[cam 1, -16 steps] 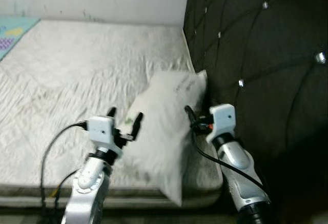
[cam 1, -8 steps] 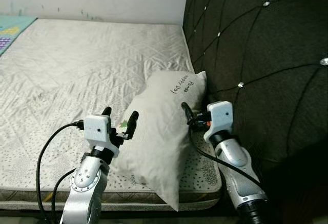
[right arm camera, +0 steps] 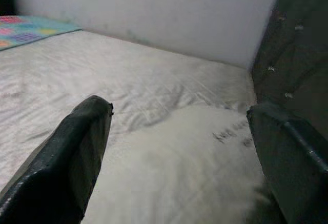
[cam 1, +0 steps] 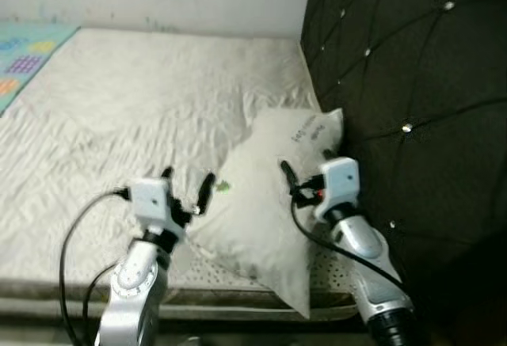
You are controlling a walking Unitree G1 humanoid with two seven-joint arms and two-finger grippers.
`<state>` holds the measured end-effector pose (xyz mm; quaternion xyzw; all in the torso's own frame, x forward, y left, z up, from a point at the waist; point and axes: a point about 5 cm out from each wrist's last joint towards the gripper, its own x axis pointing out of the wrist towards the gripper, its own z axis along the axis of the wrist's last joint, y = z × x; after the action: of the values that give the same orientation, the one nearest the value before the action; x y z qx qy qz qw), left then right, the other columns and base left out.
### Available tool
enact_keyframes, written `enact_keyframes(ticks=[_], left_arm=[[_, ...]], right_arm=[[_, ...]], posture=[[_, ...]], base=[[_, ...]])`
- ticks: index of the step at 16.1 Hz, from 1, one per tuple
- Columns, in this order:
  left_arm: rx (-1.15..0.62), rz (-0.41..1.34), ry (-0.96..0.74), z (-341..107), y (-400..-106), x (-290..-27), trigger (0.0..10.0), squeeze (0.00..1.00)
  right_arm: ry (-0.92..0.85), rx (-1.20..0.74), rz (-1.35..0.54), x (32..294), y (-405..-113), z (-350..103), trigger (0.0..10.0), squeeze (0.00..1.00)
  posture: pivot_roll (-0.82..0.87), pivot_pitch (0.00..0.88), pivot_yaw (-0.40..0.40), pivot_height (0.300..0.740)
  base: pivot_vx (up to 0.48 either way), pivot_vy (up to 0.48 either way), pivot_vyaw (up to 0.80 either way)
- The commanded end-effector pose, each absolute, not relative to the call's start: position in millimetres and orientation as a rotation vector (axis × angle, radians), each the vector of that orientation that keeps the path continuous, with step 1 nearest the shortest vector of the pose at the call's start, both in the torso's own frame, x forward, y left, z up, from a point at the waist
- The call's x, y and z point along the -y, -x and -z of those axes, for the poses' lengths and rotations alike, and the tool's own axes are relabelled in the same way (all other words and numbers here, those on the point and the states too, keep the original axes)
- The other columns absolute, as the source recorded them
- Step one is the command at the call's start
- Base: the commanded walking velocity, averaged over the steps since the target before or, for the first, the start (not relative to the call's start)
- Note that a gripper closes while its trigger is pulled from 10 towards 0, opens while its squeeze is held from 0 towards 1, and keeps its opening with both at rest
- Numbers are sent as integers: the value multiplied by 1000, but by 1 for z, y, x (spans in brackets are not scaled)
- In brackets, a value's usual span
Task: Clean up the room
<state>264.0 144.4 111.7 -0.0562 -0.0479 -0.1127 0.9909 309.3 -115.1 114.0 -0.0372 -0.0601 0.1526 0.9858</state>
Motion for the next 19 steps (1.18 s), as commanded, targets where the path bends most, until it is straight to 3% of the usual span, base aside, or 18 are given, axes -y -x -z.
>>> enact_keyframes(ticks=[1,11,19], left_arm=[[101,205,94,-114,-265,-151,10000,0],[76,194,100,-112,-257,-161,10000,0],[73,280,-33,-112,-239,-156,10000,0]], right_arm=[[61,140,-327,108,-310,-119,10000,0],[32,138,-315,110,-307,-123,10000,0],[65,115,-264,127,-301,-118,10000,0]], posture=[[12,96,-59,740],[11,118,-59,740],[24,160,-61,740]], base=[[0,330,0],[0,0,0],[0,0,0]])
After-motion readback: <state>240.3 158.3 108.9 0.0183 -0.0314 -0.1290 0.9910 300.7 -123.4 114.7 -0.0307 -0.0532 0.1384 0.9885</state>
